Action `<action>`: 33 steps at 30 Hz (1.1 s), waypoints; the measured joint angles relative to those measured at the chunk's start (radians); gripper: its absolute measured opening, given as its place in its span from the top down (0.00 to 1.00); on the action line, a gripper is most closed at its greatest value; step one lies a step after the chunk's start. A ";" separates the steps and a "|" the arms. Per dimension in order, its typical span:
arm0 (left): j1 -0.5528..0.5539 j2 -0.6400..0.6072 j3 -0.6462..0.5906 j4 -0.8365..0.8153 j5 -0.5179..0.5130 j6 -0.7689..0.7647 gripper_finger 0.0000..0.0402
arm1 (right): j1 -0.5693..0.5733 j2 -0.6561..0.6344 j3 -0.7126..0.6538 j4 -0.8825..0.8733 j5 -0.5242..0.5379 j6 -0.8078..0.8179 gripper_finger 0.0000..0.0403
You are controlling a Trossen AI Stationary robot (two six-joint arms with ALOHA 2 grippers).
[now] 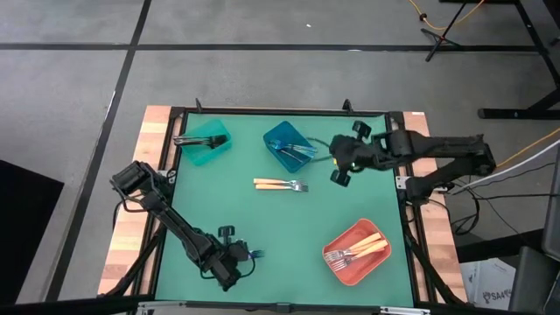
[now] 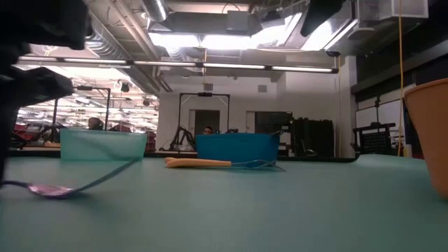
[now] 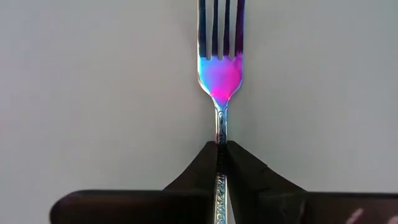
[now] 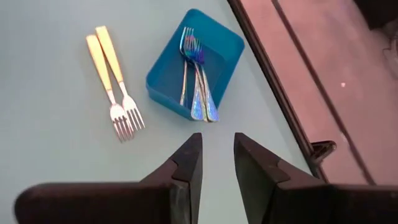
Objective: Sort silverware by color (type)
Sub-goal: Put the purple fork into the blue bin
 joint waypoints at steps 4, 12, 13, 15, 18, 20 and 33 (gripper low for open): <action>0.020 0.002 0.000 0.042 -0.063 0.000 0.96 | 0.068 0.000 0.000 -0.043 0.086 0.052 0.79; 0.086 0.001 0.000 0.120 -0.160 0.000 0.96 | 0.144 -0.028 -0.068 -0.081 0.159 0.140 0.79; 0.093 0.001 0.000 0.129 -0.171 0.000 0.96 | 0.145 -0.040 -0.095 -0.076 0.158 0.151 0.79; 0.111 0.000 0.000 0.150 -0.189 0.000 0.96 | 0.143 -0.071 -0.154 -0.048 0.155 0.159 0.79; 0.139 -0.001 0.000 0.187 -0.214 0.001 0.96 | 0.141 -0.119 -0.249 0.015 0.138 0.160 0.79; 0.161 -0.001 0.000 0.217 -0.234 0.001 0.96 | 0.141 -0.154 -0.309 0.071 0.122 0.154 0.79; 0.315 -0.002 0.001 0.419 -0.387 0.004 0.96 | 0.141 -0.309 -0.615 0.478 -0.109 0.038 0.79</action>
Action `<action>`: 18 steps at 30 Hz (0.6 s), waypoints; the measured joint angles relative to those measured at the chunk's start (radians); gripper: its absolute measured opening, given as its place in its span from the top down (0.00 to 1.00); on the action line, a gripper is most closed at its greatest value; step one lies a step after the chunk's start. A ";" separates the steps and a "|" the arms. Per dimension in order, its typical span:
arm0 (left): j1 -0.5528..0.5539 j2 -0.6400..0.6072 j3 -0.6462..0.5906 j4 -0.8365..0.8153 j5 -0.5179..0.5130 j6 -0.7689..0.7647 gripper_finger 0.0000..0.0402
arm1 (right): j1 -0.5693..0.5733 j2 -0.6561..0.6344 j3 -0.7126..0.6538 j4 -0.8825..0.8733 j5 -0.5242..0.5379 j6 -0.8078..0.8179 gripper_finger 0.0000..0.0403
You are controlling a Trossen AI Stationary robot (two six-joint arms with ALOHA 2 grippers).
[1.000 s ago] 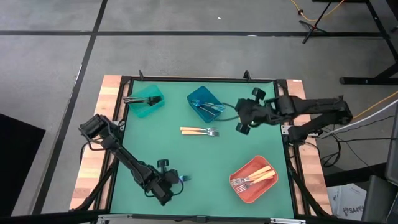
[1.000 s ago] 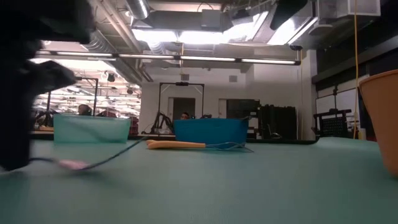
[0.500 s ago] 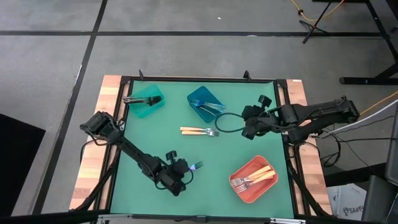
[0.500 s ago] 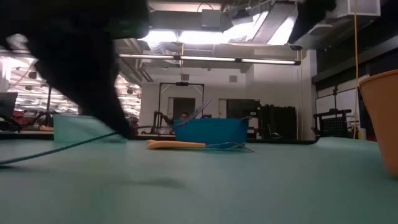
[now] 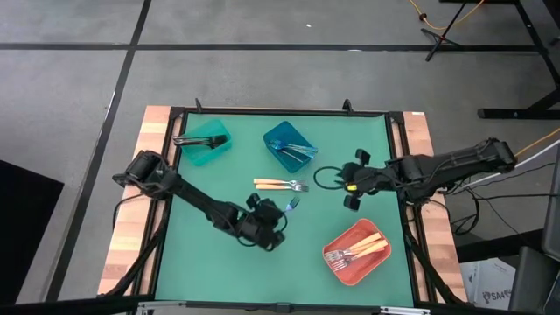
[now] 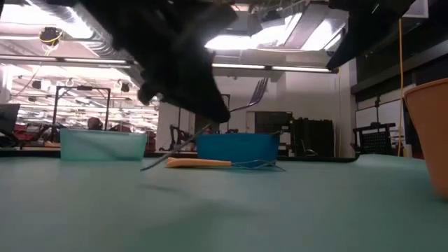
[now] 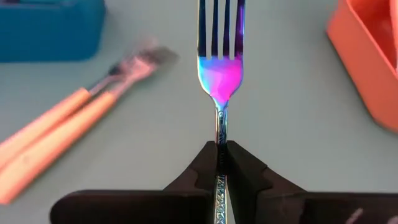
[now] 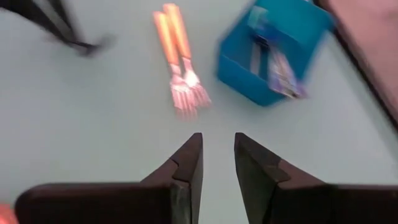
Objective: Sort silverware by color (type)
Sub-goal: Put the purple fork into the blue bin
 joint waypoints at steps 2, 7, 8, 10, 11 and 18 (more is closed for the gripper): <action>0.024 0.000 0.000 0.025 -0.014 0.000 0.96 | 0.000 0.001 -0.030 0.085 -0.047 -0.038 0.79; 0.081 0.000 0.000 0.096 -0.044 0.000 0.96 | 0.000 0.012 -0.103 0.299 -0.097 -0.090 0.79; 0.091 0.000 0.000 0.113 -0.051 0.000 0.96 | 0.000 0.013 -0.112 0.338 -0.095 -0.095 0.79; 0.110 0.000 0.001 0.146 -0.066 0.000 0.96 | 0.000 0.014 -0.127 0.389 -0.088 -0.099 0.79; 0.120 0.000 0.001 0.162 -0.073 0.000 0.96 | 0.000 0.017 -0.132 0.406 -0.083 -0.099 0.79; 0.181 0.000 0.001 0.278 -0.157 0.007 0.96 | -0.045 0.052 -0.138 0.515 -0.082 -0.101 0.79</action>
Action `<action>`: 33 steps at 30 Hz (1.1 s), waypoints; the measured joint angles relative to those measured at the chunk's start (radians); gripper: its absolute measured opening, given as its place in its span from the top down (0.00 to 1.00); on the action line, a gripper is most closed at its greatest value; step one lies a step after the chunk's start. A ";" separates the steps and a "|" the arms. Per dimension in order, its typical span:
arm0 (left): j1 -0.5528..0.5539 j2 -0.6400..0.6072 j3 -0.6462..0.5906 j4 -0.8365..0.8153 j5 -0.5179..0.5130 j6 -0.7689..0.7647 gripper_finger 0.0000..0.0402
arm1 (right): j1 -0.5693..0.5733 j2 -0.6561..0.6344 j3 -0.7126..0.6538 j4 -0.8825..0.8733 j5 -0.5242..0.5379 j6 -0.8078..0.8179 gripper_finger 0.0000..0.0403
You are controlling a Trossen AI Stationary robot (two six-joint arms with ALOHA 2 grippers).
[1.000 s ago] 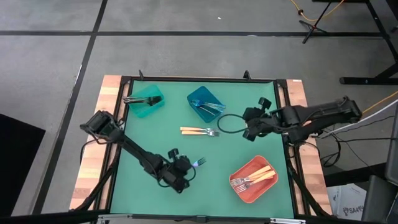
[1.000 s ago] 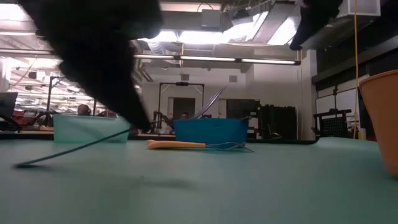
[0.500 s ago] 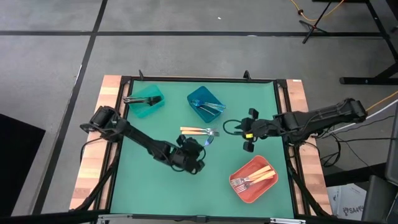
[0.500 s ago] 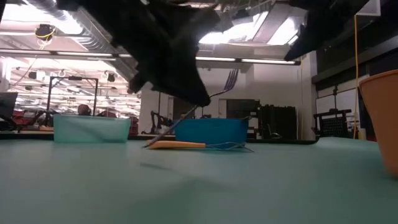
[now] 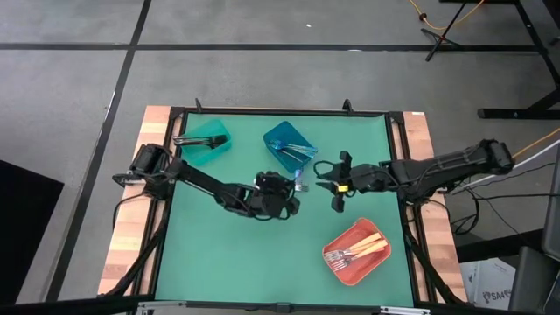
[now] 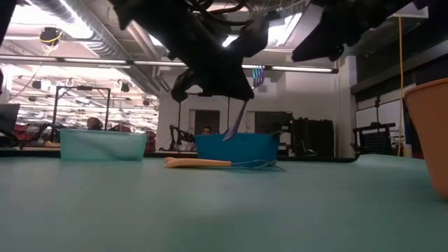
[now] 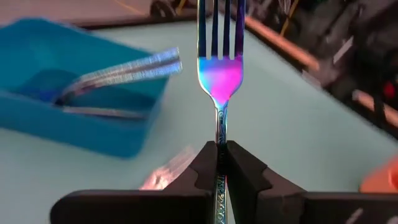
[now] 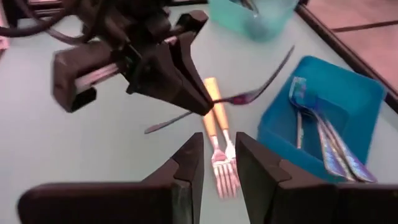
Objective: Sort silverware by color (type)
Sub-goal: Put the purple fork into the blue bin
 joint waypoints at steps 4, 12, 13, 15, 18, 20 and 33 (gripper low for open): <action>0.027 0.000 0.001 0.062 -0.044 0.002 0.96 | -0.052 0.019 0.000 0.044 0.000 0.001 0.79; 0.067 -0.001 0.001 0.176 -0.115 0.025 0.96 | -0.126 0.043 0.000 0.098 -0.005 0.017 0.79; 0.070 -0.001 0.001 0.194 -0.119 0.038 0.96 | -0.129 0.047 0.000 0.106 -0.010 0.029 0.79; 0.079 -0.001 0.001 0.237 -0.122 0.070 0.96 | -0.138 0.050 0.000 0.115 -0.010 0.039 0.79; 0.094 -0.001 0.001 0.299 -0.123 0.112 0.96 | -0.139 0.057 0.000 0.144 -0.010 0.059 0.79; 0.103 -0.001 0.001 0.335 -0.124 0.142 0.96 | -0.138 0.059 0.000 0.141 -0.010 0.060 0.79; 0.147 -0.001 0.001 0.546 -0.107 0.239 0.96 | -0.138 0.109 0.000 0.147 -0.011 0.145 0.79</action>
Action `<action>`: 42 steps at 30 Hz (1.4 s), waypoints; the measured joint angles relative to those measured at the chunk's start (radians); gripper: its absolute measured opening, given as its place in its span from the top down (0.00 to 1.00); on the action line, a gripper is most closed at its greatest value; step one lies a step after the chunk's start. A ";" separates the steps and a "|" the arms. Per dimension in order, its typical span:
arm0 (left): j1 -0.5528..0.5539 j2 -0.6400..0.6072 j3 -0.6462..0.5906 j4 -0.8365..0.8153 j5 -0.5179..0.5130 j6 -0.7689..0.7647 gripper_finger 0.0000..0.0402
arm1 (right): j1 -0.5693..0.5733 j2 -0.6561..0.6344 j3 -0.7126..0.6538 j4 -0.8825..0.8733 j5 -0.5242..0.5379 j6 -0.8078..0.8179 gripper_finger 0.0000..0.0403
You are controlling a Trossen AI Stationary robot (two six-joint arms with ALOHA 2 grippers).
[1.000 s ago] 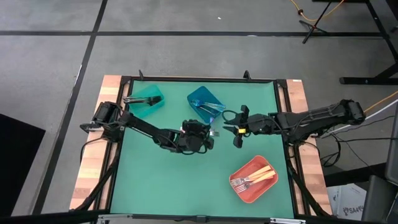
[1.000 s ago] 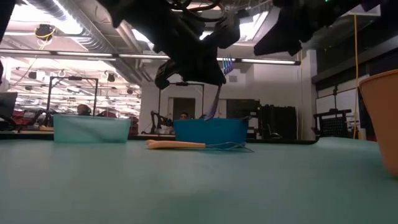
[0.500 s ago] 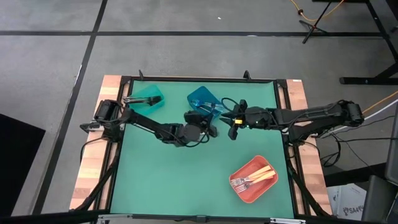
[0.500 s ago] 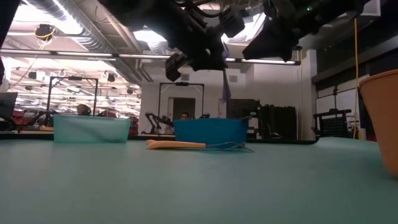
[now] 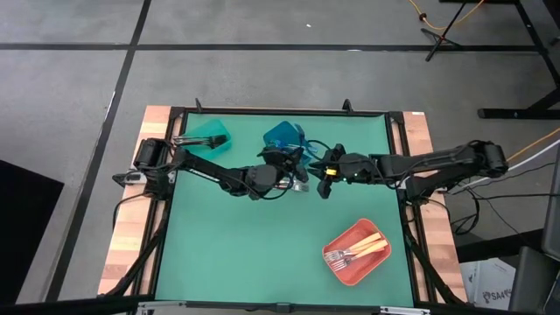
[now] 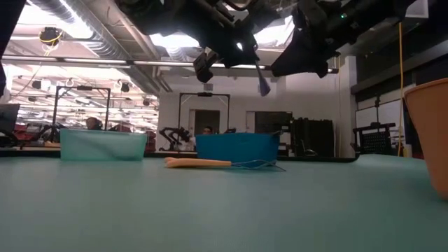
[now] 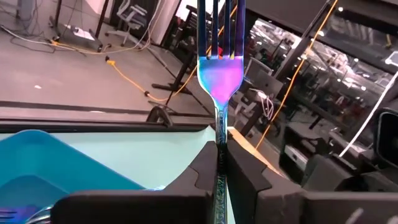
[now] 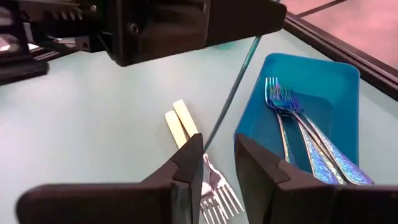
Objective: Sort silverware by color (type)
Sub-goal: Put the purple fork into the blue bin
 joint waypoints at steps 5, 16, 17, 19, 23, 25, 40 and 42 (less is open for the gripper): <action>0.000 0.000 0.000 0.019 0.013 -0.001 0.96 | 0.000 0.009 0.000 0.030 0.001 0.021 0.79; -0.005 0.000 -0.002 0.064 0.014 0.001 0.96 | 0.000 0.040 0.001 0.128 0.026 0.018 0.79; -0.006 0.000 -0.002 0.064 0.014 -0.001 0.96 | 0.000 0.040 0.001 0.130 0.024 0.014 0.79; -0.007 0.000 -0.002 0.064 0.012 -0.005 0.96 | 0.000 0.040 0.001 0.131 0.023 0.013 0.79; -0.008 0.000 -0.002 0.064 0.015 0.010 0.96 | 0.000 0.040 0.001 0.122 0.020 0.012 0.79; -0.008 0.000 -0.002 0.063 0.018 0.020 0.96 | 0.000 0.038 0.001 0.118 0.020 0.011 0.79; -0.009 0.000 -0.001 0.062 0.022 0.024 0.96 | 0.000 0.028 0.001 0.096 0.054 0.011 0.79; -0.009 0.000 -0.001 0.061 0.022 0.024 0.96 | 0.000 0.028 0.001 0.096 0.054 0.011 0.79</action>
